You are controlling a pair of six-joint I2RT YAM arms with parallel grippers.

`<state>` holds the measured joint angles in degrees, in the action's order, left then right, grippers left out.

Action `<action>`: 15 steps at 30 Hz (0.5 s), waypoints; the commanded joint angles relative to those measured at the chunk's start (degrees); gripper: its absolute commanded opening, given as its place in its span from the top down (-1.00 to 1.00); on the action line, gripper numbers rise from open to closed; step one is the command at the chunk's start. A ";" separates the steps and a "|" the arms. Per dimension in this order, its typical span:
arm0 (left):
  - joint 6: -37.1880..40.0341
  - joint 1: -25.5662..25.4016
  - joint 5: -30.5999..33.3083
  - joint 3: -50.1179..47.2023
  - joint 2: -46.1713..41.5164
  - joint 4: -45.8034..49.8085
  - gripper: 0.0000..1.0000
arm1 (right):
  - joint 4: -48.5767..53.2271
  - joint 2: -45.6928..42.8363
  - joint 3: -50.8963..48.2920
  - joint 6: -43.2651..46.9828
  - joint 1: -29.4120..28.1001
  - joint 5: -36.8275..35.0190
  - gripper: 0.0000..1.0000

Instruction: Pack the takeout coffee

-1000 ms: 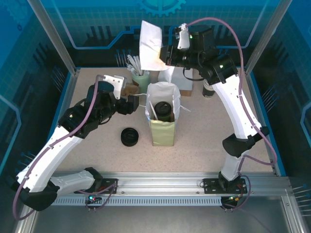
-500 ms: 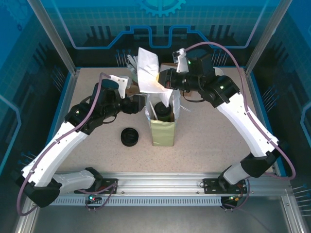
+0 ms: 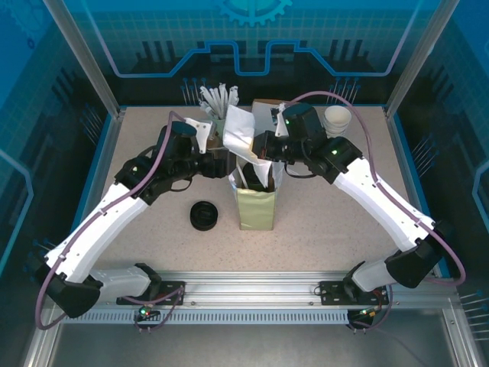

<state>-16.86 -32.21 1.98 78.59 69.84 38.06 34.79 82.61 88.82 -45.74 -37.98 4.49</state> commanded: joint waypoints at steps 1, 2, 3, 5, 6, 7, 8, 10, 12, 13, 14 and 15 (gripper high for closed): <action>-1.55 0.76 -2.68 0.60 0.86 -1.44 -0.64 | -1.94 -0.98 -1.82 -0.71 -0.96 -1.76 0.98; -1.75 0.85 -2.83 0.65 1.15 -1.37 -0.65 | -1.76 -0.66 -2.12 -0.67 -0.96 -1.68 0.98; -1.85 0.92 -3.05 0.65 1.33 -1.38 -0.65 | -1.69 -0.48 -2.40 -0.61 -0.93 -1.58 0.98; -2.04 1.12 -3.12 0.57 1.65 -1.17 -0.65 | -1.31 -0.17 -3.06 -0.67 -1.18 -2.23 0.99; -2.03 1.16 -3.08 0.52 1.70 -1.11 -0.64 | -1.02 -0.01 -3.34 -0.56 -1.22 -2.57 0.99; -2.03 1.27 -3.08 0.47 1.79 -1.15 -0.64 | -0.51 0.09 -3.49 -0.29 -1.38 -3.17 0.99; -2.17 1.32 -3.07 0.30 1.85 -1.15 -0.64 | 0.15 0.31 -3.59 0.04 -1.59 -3.95 0.98; -2.30 1.57 -2.99 0.08 1.78 -1.02 -0.64 | 1.59 0.73 -3.56 0.92 -2.10 -5.64 0.99; -2.45 1.80 -2.95 -0.31 1.71 -0.94 -0.64 | 2.96 1.19 -3.56 1.59 -2.50 -6.77 0.99; -2.62 1.86 -3.02 -0.43 1.70 -0.83 -0.64 | 3.58 1.45 -3.56 1.86 -2.70 -7.46 0.99; -2.69 1.93 -3.04 -0.52 1.61 -0.82 -0.64 | 4.23 1.71 -3.56 2.12 -2.88 -8.04 0.99; -2.74 2.02 -3.08 -0.58 1.62 -0.82 -0.64 | 4.81 1.92 -3.60 2.27 -3.07 -8.70 0.99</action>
<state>-18.13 -30.76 0.12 78.59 71.37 37.67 36.95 83.57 85.80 -44.93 -39.77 -1.02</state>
